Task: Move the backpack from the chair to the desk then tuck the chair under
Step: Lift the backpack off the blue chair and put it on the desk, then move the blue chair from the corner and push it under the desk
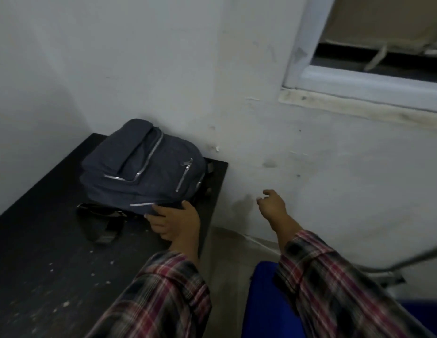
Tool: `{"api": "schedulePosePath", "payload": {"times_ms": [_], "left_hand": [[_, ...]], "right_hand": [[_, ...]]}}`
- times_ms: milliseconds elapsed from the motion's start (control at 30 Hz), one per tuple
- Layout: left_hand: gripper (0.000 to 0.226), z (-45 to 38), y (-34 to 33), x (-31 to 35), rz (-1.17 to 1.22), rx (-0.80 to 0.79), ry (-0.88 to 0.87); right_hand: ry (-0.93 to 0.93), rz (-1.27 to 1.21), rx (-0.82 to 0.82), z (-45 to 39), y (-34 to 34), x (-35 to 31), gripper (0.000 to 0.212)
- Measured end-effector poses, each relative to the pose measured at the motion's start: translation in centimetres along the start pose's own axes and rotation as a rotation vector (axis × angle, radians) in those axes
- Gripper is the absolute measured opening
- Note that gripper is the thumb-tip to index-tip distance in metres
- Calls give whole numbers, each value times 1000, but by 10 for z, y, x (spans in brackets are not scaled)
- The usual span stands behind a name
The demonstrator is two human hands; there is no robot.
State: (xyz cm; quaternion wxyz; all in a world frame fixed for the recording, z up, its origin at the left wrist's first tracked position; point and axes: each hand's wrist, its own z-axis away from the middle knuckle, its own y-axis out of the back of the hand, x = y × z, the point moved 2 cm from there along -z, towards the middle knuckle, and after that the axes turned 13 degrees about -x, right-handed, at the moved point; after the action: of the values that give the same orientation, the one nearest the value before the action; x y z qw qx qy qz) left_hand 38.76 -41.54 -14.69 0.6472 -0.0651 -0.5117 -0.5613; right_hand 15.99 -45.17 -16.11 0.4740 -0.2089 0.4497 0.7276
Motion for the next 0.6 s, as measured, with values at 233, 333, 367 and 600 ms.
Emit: {"api": "schedulePosePath", "payload": {"times_ms": [233,333,367,600], "left_hand": [[59,147,-87,-25,-408,-422,-404],[56,219,-124,-53,-499,-605,-525],[55,243,-136,-65,-503,-665,-544],[60,403,-209,-132,-679,-996,-801]], "right_hand": [[-61,98,151,93,130,123,55],[-88,272,223,139,191,172,53],[-87,336,240,154,208,187,53],[-183,1063,332,251,298,290,50]]}}
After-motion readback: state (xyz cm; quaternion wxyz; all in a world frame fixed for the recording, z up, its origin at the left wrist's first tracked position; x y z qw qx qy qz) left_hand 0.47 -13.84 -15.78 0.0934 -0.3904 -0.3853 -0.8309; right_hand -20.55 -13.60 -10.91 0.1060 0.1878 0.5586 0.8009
